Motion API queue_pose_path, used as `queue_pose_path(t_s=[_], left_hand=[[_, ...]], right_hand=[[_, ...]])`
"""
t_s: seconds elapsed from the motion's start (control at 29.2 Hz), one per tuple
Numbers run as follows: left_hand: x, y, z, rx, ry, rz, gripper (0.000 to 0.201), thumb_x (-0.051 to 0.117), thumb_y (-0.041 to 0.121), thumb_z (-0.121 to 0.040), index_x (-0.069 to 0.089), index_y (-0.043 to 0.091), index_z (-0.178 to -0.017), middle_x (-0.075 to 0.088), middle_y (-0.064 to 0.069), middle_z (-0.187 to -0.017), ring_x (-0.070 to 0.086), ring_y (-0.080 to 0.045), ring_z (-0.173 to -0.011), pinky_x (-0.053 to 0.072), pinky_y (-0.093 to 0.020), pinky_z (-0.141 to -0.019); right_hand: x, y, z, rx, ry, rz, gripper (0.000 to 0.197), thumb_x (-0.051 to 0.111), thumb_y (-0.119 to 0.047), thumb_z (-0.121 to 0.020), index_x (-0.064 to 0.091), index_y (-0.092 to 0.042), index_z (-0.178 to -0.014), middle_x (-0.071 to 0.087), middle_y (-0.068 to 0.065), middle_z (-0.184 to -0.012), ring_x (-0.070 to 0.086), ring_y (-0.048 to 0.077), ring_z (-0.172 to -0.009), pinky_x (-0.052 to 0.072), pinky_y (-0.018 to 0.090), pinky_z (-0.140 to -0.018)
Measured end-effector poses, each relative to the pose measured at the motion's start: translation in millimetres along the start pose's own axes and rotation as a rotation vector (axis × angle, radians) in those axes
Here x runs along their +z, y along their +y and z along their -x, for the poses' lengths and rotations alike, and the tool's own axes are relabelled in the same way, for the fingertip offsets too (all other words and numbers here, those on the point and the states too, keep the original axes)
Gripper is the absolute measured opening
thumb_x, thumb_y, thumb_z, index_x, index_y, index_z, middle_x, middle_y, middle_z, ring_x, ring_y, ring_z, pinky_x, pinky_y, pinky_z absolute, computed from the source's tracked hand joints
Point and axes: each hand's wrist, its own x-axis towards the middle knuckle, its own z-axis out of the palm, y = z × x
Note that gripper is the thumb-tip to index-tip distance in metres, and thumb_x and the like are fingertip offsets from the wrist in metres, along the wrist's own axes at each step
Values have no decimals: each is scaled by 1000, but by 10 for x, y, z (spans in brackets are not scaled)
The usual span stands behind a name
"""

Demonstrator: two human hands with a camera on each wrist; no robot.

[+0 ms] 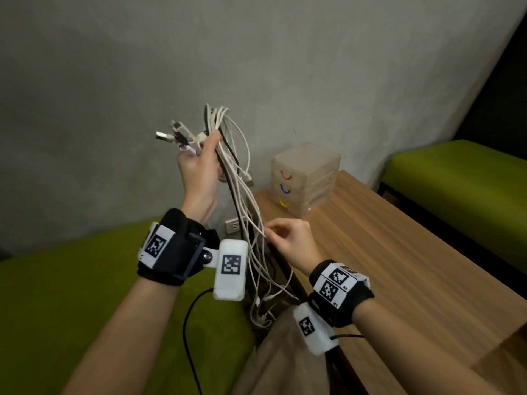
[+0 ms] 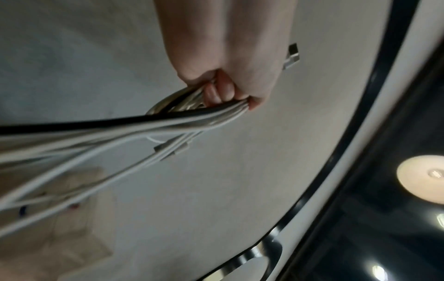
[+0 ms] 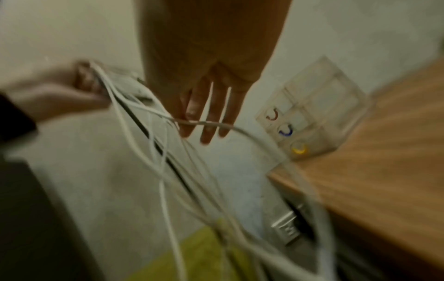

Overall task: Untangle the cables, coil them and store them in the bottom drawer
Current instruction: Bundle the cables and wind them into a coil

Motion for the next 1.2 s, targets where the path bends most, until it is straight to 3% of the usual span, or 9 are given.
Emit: queue_pose_path(t_s=[0.21,0.31,0.41,0.58,0.72,0.82,0.92,0.99,1.2], left_hand=[[103,-62,33,59,-177,-118,44,57,15,-88,45,24,-47,39,13,-37,33,-4,-37,28,-18,-42],[170,-106,53,87,-138,-95,39,61,23,-81,55,29,-43,46,13,-39,41,-4,-41,31,-25,-50],[128,59,-100,141,-26,-19,29,63,27,-75,60,29,-46,53,15,-43,47,-1,-46,37,-26,-55],[-87,338,-394,228,156,139,23,65,24,-81,57,23,-59,48,13,-47,42,-6,-47,32,-25,-48],[-84,107,-210,-48,-1,143,43,48,42,-92,57,22,-55,26,9,-36,22,-3,-34,22,-18,-39],[-68,-221,110,-280,-215,31,56,63,73,-59,61,17,-68,28,8,-32,21,-1,-31,24,-17,-40],[16,-436,431,-188,-369,-391,40,78,52,-55,53,21,-50,43,12,-43,36,-4,-39,34,-21,-47],[78,-542,489,-114,-243,-544,38,79,36,-65,49,20,-48,48,7,-48,40,-2,-42,35,-20,-50],[156,-536,435,94,-88,-527,32,65,29,-83,54,13,-57,52,6,-51,44,1,-45,34,-22,-49]], right_hand=[[-104,-341,-244,-121,-36,-119,58,52,-41,-87,32,-24,-138,49,-2,-134,46,4,-121,38,24,-102],[33,-526,-370,-82,-26,-166,45,57,-24,-90,38,-14,-129,61,-2,-105,59,3,-88,49,19,-79],[203,-290,-265,-72,-49,-31,10,52,-22,-94,53,-13,-97,62,7,-78,60,17,-71,45,34,-69],[204,185,19,74,-141,64,38,47,-21,-96,38,-27,-60,39,-11,-55,42,0,-49,25,27,-54],[81,49,-98,38,-17,52,30,48,-18,-95,57,-13,-67,52,0,-60,45,3,-56,31,31,-59],[99,-192,-227,-32,46,49,41,47,-14,-95,39,-27,-58,41,-8,-53,41,5,-51,26,26,-54],[115,-223,-346,-28,-13,106,19,46,-11,-92,62,-14,-80,64,10,-77,60,19,-73,47,35,-70],[95,-203,-336,-10,-108,218,18,46,-10,-90,60,-1,-98,66,21,-92,63,33,-84,51,42,-75],[63,-192,-315,-98,-103,146,20,44,-18,-92,51,-10,-75,60,13,-71,55,26,-68,34,31,-61]])
